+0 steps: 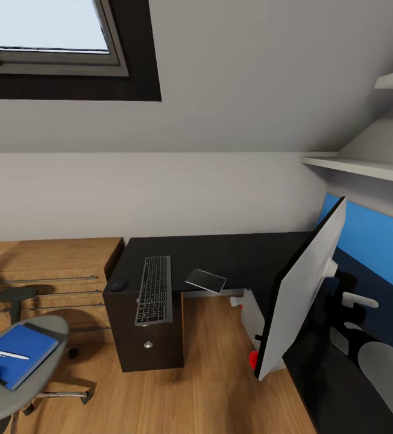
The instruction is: In the bedroom, organize the workspace by keeping the computer under the desk, ensuring the monitor is on the desk, placing the keyboard on the desk next to the monitor, placing the mouse on the desk next to the keyboard, moving the folder from the swivel chair onto the desk next to the mouse, stacking the notebook on top of the folder with the pen on top of the notebook, and positioning the swivel chair next to the desk.
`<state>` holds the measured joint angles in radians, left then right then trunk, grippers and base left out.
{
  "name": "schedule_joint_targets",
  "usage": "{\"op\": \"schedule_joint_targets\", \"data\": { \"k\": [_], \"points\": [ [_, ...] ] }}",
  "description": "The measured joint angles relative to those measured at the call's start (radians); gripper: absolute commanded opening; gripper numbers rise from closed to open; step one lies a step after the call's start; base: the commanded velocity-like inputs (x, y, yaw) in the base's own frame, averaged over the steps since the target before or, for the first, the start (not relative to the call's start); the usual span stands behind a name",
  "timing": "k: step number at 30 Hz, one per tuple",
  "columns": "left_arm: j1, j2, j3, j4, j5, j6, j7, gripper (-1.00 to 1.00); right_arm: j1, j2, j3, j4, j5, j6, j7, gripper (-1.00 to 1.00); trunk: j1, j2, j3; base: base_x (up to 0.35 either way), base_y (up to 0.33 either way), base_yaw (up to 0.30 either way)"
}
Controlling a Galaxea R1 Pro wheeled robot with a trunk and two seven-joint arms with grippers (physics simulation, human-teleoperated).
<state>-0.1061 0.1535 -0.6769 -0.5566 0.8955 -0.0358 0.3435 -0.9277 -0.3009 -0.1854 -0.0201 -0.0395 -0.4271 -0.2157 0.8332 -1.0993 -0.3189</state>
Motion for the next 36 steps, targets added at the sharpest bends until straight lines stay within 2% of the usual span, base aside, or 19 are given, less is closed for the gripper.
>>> {"op": "schedule_joint_targets", "data": {
  "k": [2, 5, 6, 7, 8, 9, 12, 15, 19, 36],
  "points": [
    [0.000, 0.000, 0.000, 0.001, 0.002, 0.001, 0.000, 1.00, 0.000, 0.008, 0.004, -0.004, 0.001, 0.000, 0.000, -1.00, 0.000, 0.000, 0.000, -0.170, 0.000, 0.000],
    [0.000, -0.001, 0.000, 0.003, 0.003, 0.002, 0.000, 1.00, 0.000, 0.049, 0.020, -0.020, 0.002, 0.000, 0.000, -1.00, 0.000, 0.000, 0.000, -0.275, 0.000, 0.000],
    [0.000, -0.001, 0.000, 0.003, 0.003, 0.002, 0.000, 1.00, 0.000, 0.069, 0.019, -0.028, 0.003, 0.000, 0.000, -1.00, 0.001, 0.000, 0.000, -0.308, 0.000, 0.000],
    [-0.001, -0.001, -0.001, 0.004, 0.004, 0.002, 0.000, 1.00, 0.000, 0.079, -0.008, -0.036, 0.028, 0.009, 0.015, -1.00, 0.001, 0.000, 0.000, -0.313, 0.000, 0.000],
    [-0.001, -0.001, -0.001, 0.004, 0.004, 0.002, -0.001, 1.00, 0.000, 0.080, 0.005, -0.035, 0.030, 0.009, 0.010, -1.00, 0.001, 0.000, 0.000, -0.321, 0.000, 0.000],
    [0.000, -0.001, -0.001, 0.003, 0.004, 0.003, -0.001, 1.00, 0.000, 0.079, 0.020, -0.033, 0.015, 0.004, 0.004, -1.00, 0.001, 0.000, 0.000, -0.324, 0.000, 0.000],
    [0.000, -0.001, -0.001, 0.004, 0.004, 0.002, -0.001, 1.00, 0.000, 0.079, -0.011, -0.036, 0.017, 0.005, 0.006, -1.00, 0.001, 0.000, 0.000, -0.330, 0.000, 0.000],
    [0.000, -0.002, -0.001, 0.004, 0.004, 0.003, -0.001, 1.00, 0.000, 0.079, 0.008, -0.034, 0.019, 0.006, 0.005, -1.00, 0.001, 0.000, 0.000, -0.333, 0.000, 0.000],
    [0.000, -0.002, -0.001, 0.004, 0.005, 0.003, -0.001, 1.00, 0.000, 0.079, -0.004, -0.035, 0.018, 0.005, 0.006, -1.00, 0.001, 0.000, 0.000, -0.335, 0.000, 0.000],
    [0.000, -0.001, -0.001, 0.004, 0.004, 0.002, -0.001, 1.00, 0.000, 0.078, 0.002, -0.035, 0.018, 0.005, 0.004, -1.00, 0.001, 0.000, 0.000, -0.335, 0.000, 0.000]
  ]
}}
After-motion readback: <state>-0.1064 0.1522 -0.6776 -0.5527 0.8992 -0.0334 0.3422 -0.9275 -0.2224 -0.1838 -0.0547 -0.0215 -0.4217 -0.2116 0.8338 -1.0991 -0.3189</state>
